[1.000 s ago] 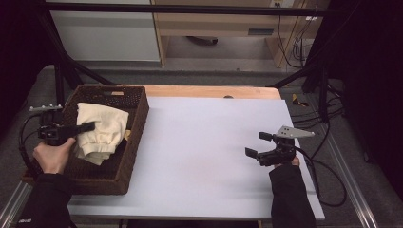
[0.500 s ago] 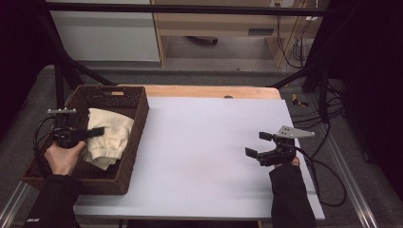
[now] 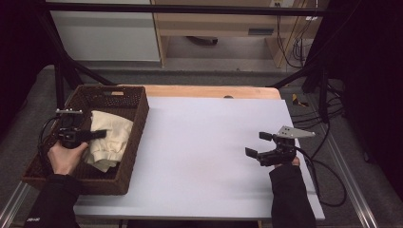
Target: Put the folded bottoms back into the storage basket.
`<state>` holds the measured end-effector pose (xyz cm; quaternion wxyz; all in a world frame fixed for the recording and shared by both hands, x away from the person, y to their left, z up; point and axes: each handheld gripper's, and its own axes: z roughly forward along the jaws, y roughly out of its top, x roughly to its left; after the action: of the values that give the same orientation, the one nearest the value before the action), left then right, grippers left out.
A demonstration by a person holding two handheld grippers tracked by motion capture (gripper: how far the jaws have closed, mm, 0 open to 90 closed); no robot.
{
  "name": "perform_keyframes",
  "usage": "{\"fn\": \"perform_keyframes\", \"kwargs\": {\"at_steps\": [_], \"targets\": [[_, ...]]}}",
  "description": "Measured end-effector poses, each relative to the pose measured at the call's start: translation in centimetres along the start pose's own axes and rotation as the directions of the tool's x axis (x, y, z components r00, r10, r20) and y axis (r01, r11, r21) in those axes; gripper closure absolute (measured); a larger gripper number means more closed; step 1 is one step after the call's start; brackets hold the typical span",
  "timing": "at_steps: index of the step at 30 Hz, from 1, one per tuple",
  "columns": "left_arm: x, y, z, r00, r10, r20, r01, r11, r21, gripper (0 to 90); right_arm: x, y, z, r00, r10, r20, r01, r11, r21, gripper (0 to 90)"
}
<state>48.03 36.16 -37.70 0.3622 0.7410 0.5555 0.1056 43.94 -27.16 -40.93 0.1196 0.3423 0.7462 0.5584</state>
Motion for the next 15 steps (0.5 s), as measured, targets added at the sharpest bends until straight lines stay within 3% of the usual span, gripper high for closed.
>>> {"fn": "perform_keyframes", "kwargs": {"at_steps": [1,3,4,6,7,10,11,12,15], "targets": [[0.0,0.0,-0.1,0.9998,0.001,-0.021,-0.001,1.0000,-0.009,64.2,0.0,0.0,0.0,1.0000,0.001,0.000,-0.001,1.000,-0.001,3.0],[0.1,-0.1,-0.5,0.9977,-0.017,-0.066,0.013,0.9981,-0.060,47.3,0.0,0.0,0.0,1.0000,0.001,0.000,-0.001,1.000,-0.002,3.0],[0.3,-0.1,-0.7,0.9922,-0.031,-0.121,0.022,0.9971,-0.072,32.2,0.0,0.0,0.0,1.0000,0.000,0.000,0.000,1.000,0.000,3.0],[0.5,-0.2,-0.8,0.9887,-0.038,-0.145,0.026,0.9964,-0.080,18.7,0.0,0.0,0.0,1.0000,0.000,0.000,0.000,1.000,0.000,3.0],[0.6,-0.2,-1.0,0.9832,-0.050,-0.175,0.035,0.9954,-0.089,13.8,0.0,0.0,0.0,1.0000,0.000,0.000,0.000,1.000,0.001,3.0],[0.6,-0.2,-1.7,0.9773,-0.040,-0.208,0.015,0.9925,-0.121,10.6,0.0,0.0,0.0,1.0000,0.001,0.001,-0.001,1.000,0.001,3.0],[0.4,-0.2,-2.3,0.9760,-0.034,-0.215,0.000,0.9883,-0.153,8.3,0.0,0.0,0.0,1.0000,0.001,0.001,-0.001,1.000,0.002,3.0],[0.4,-0.2,-2.3,0.9760,-0.034,-0.215,0.000,0.9883,-0.153,7.7,0.0,0.0,0.0,1.0000,0.001,0.000,-0.001,1.000,0.002,3.0],[0.2,-0.3,-3.2,0.9776,-0.025,-0.209,-0.018,0.9791,-0.203,4.2,0.0,0.0,0.0,1.0000,0.000,0.000,0.000,1.000,0.000,3.0]]}}
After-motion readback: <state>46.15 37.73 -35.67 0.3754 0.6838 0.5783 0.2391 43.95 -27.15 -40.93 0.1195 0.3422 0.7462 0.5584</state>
